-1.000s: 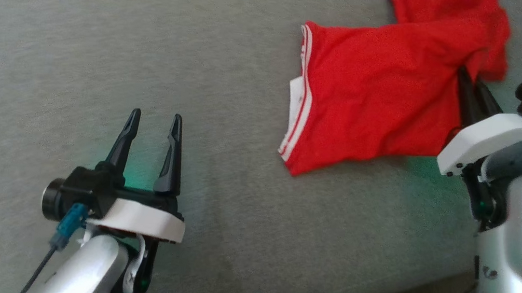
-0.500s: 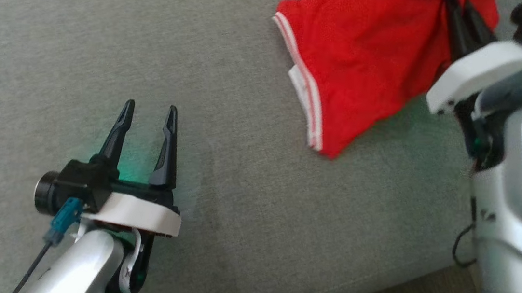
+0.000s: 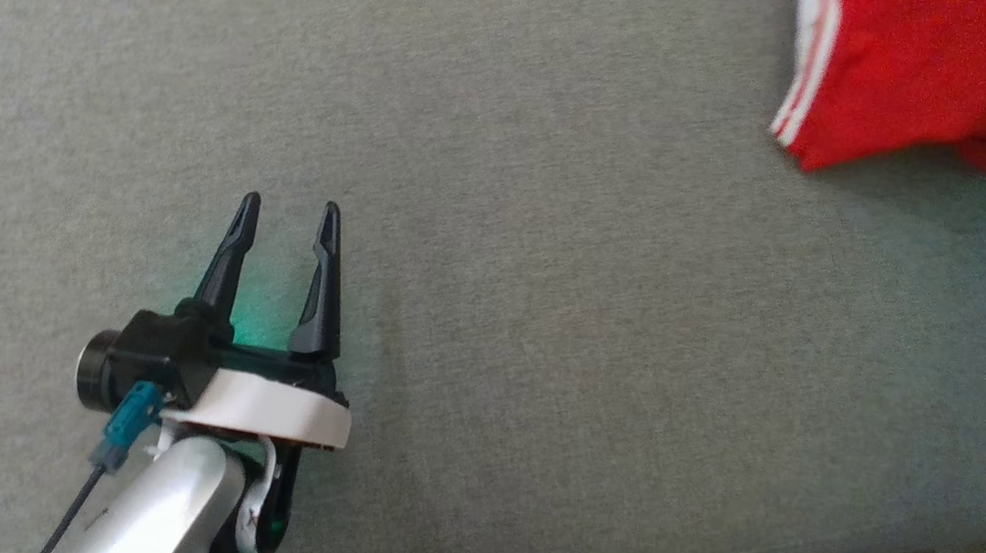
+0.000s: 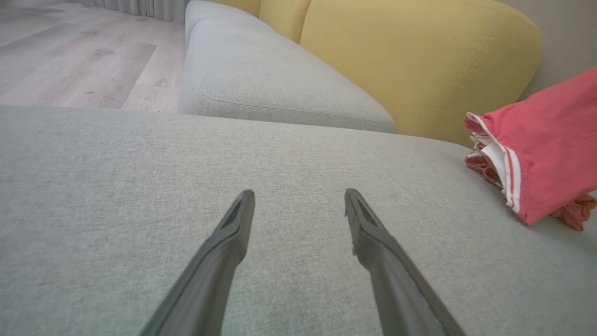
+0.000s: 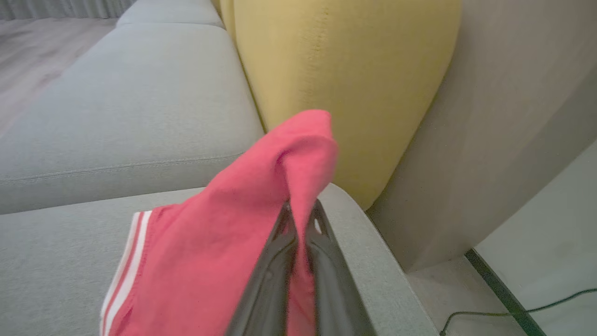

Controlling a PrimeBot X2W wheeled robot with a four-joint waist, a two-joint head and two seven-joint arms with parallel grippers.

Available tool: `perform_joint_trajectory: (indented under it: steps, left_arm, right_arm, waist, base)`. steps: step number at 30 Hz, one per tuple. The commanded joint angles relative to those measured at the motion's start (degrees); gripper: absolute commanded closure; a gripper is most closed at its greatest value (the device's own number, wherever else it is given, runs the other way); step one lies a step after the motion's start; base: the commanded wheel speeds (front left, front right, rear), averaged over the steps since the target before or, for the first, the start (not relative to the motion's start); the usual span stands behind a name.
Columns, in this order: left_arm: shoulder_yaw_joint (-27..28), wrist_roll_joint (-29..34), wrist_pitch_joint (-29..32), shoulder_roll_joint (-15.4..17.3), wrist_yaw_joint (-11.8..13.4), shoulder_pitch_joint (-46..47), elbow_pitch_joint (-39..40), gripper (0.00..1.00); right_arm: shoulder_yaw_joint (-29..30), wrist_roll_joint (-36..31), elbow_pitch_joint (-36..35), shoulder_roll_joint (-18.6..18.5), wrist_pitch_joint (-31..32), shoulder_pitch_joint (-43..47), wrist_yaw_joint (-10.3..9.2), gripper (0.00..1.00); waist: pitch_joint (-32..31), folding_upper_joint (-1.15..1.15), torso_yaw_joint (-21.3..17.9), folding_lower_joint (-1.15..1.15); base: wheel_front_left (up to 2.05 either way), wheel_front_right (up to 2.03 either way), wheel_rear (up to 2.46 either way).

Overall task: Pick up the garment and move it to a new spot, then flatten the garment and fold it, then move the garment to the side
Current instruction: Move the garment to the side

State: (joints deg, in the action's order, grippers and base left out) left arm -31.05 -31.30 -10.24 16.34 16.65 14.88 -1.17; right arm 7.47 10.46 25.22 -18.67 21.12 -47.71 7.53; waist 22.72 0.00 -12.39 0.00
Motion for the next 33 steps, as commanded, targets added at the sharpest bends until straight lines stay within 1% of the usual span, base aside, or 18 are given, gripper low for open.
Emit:
perform_joint_trajectory:
  steps: [1,4,5,6,7,13,16,19,21,26,33]
  left_arm:
    - [2.03,-0.23,-0.68,0.49,0.18,1.03,1.56,0.00]
    - [1.96,-0.06,-0.68,0.67,0.19,1.37,1.57,0.00]
    - [1.90,0.03,-0.63,0.72,0.20,1.51,1.61,0.00]
    - [1.84,0.10,-0.59,0.77,0.21,1.64,1.64,0.00]
    - [1.75,0.17,-0.55,0.80,0.19,1.77,1.66,0.00]
    - [1.25,0.32,-0.42,0.92,0.14,1.93,1.50,0.00]
    - [1.15,0.26,-0.36,0.99,0.29,1.71,1.34,0.00]
    - [1.09,0.22,-0.23,1.12,0.45,1.52,1.39,0.00]
    - [1.06,0.18,-0.19,1.15,0.46,1.51,1.45,0.00]
    - [0.99,-0.17,-0.43,1.03,0.38,1.28,1.30,0.00]
    - [2.54,-2.10,-1.93,0.46,0.40,-0.55,-0.61,0.00]
  right_arm:
    - [1.26,-0.63,-1.01,-1.76,-0.37,-1.40,-0.04,1.00]
    - [3.99,-2.35,1.09,-3.09,-2.10,-1.19,-0.04,1.00]
    - [4.83,-3.02,1.97,-3.33,-2.88,-1.23,-0.04,0.91]
    - [5.68,-3.68,2.91,-3.38,-3.87,-1.32,-0.04,0.55]
    - [6.35,-4.57,3.71,-3.37,-5.17,-1.35,-0.04,0.00]
    - [8.43,-8.20,8.89,-2.75,-10.12,-1.61,-0.04,0.00]
    - [7.57,-8.98,10.79,-2.23,-11.69,-2.17,-0.04,0.00]
    - [5.48,-9.04,11.44,-1.39,-13.22,-2.73,-0.04,0.00]
    - [4.84,-9.00,11.39,-1.09,-13.69,-2.93,-0.04,0.00]
    - [0.67,-8.30,9.72,0.27,-15.98,-3.04,-0.04,0.00]
    - [-3.71,-6.93,4.61,3.23,-18.26,0.64,-0.04,0.00]
  waist:
    - [1.29,0.00,1.25,0.00]
    - [2.36,0.00,2.13,0.00]
    - [2.74,0.00,2.38,0.00]
    - [3.03,0.00,2.58,0.00]
    - [3.28,0.00,2.78,0.00]
    - [3.53,0.00,3.40,0.00]
    - [2.99,0.00,3.24,0.00]
    - [2.08,0.00,2.93,0.00]
    - [1.78,0.00,2.88,0.00]
    - [-1.10,0.00,3.20,0.00]
    - [-7.71,0.00,5.91,0.00]
  base:
    - [0.00,0.00,0.00]
    - [0.00,0.00,0.00]
    - [0.00,0.00,0.00]
    - [0.00,0.00,0.00]
    - [0.00,0.00,0.00]
    - [0.00,0.00,0.00]
    - [0.00,0.00,0.00]
    - [0.00,0.00,0.00]
    - [0.00,0.00,0.00]
    - [0.00,0.00,0.00]
    - [0.00,0.00,0.00]
